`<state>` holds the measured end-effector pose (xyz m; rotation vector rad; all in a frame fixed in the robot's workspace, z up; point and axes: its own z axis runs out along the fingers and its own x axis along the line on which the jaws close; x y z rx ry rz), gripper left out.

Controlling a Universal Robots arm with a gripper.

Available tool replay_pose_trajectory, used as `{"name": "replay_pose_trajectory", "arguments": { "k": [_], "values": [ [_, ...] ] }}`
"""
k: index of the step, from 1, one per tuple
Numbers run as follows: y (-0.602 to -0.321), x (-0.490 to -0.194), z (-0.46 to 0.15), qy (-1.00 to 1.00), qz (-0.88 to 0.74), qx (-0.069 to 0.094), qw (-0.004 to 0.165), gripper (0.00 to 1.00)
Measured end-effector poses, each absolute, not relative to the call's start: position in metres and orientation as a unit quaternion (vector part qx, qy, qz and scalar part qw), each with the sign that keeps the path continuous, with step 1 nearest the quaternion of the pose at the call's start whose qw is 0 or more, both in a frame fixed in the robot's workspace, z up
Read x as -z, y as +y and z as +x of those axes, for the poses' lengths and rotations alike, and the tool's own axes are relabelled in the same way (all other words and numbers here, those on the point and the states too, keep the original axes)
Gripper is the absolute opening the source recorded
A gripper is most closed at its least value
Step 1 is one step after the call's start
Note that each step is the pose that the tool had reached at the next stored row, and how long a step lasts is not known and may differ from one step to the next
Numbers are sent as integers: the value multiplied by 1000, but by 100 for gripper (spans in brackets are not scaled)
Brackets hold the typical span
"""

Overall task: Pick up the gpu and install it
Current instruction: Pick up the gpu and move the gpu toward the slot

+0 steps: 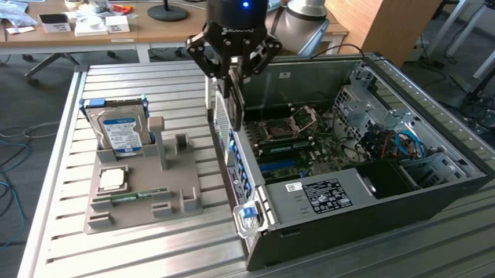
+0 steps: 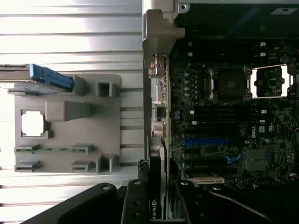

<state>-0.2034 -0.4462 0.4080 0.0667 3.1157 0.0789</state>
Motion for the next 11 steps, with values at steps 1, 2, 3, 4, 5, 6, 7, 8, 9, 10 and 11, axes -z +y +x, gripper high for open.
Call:
{"name": "replay_pose_trajectory", "arguments": {
  "k": [1,2,3,4,5,6,7,8,9,10,11],
  "values": [
    [-446,-408,-200,999,21,-25,12,27],
    [-446,-408,-196,999,21,-25,12,27],
    [-446,-408,-192,999,21,-25,12,27],
    [-446,-408,-188,999,21,-25,12,27],
    [-446,-408,-184,999,21,-25,12,27],
    [-446,-408,-180,999,21,-26,12,27],
    [-446,-408,-176,999,21,-26,12,27],
    [-446,-408,-172,999,21,-26,12,27],
    [-446,-408,-168,999,21,-26,12,27],
    [-446,-408,-164,999,21,-26,12,27],
    [-446,-408,-160,999,21,-26,12,27]
  ]
}}
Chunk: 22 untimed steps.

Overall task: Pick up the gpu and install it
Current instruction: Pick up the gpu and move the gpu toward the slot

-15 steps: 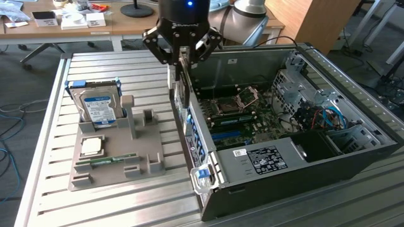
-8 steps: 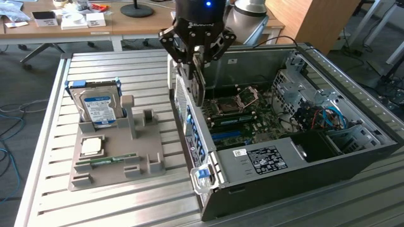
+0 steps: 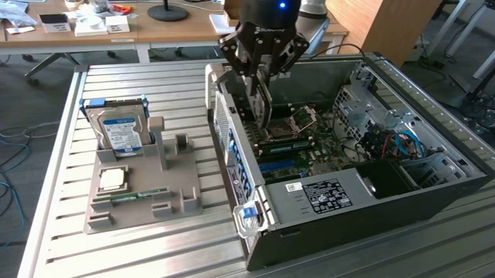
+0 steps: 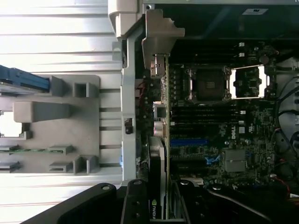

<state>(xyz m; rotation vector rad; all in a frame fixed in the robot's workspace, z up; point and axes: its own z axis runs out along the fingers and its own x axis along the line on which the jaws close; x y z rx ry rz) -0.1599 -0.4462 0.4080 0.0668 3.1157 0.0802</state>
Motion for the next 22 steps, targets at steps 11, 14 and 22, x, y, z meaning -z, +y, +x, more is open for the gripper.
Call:
{"name": "replay_pose_trajectory", "arguments": {
  "k": [11,14,22],
  "values": [
    [-446,-408,-121,999,21,-26,12,27],
    [-446,-408,-112,999,21,-26,12,27],
    [-446,-408,-88,999,21,-26,12,27]
  ]
}}
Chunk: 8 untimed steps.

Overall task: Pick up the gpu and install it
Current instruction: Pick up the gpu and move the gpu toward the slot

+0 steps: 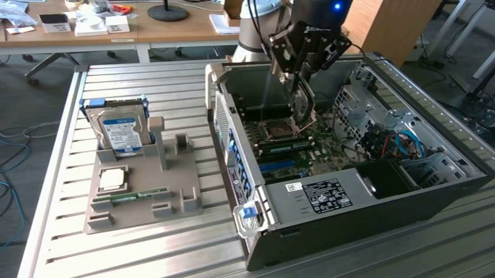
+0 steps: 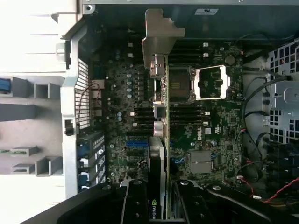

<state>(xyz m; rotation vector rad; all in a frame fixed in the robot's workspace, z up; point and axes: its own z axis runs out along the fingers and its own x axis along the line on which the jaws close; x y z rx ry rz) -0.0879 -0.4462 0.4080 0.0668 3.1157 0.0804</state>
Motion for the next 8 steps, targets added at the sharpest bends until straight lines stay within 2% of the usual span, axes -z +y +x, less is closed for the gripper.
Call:
{"name": "replay_pose_trajectory", "arguments": {
  "k": [8],
  "values": [
    [-446,-408,-67,999,21,-26,12,27]
  ]
}}
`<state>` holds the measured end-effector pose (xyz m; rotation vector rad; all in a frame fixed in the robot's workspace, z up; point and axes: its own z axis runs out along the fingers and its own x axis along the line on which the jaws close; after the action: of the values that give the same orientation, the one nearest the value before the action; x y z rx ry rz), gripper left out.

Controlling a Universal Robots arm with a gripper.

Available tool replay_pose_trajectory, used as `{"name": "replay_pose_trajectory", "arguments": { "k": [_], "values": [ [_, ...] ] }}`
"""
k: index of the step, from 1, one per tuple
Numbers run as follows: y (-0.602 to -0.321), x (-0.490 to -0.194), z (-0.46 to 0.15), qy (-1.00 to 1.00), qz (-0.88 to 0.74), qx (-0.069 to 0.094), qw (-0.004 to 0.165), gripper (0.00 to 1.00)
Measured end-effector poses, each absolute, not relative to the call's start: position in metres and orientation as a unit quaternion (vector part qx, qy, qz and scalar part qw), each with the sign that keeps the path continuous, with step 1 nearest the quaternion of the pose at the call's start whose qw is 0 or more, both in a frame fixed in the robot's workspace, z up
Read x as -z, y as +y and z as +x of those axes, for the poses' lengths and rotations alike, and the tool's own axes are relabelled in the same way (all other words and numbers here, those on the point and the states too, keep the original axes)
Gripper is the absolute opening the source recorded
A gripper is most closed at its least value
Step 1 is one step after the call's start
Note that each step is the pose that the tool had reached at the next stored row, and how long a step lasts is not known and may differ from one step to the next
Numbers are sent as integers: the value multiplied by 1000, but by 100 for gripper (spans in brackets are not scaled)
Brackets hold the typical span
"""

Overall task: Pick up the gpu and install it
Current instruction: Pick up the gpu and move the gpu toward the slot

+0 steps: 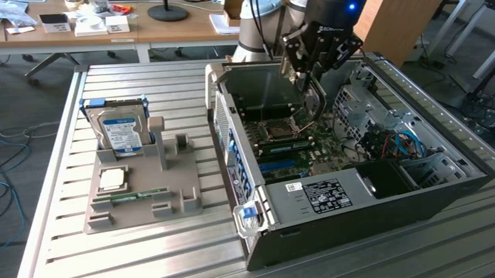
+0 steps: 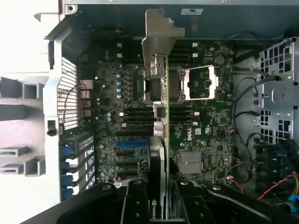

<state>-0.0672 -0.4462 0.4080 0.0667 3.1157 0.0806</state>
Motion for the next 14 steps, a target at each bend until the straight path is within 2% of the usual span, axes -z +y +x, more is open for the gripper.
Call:
{"name": "replay_pose_trajectory", "arguments": {
  "k": [14],
  "values": [
    [-446,-408,-36,999,21,-26,12,27]
  ]
}}
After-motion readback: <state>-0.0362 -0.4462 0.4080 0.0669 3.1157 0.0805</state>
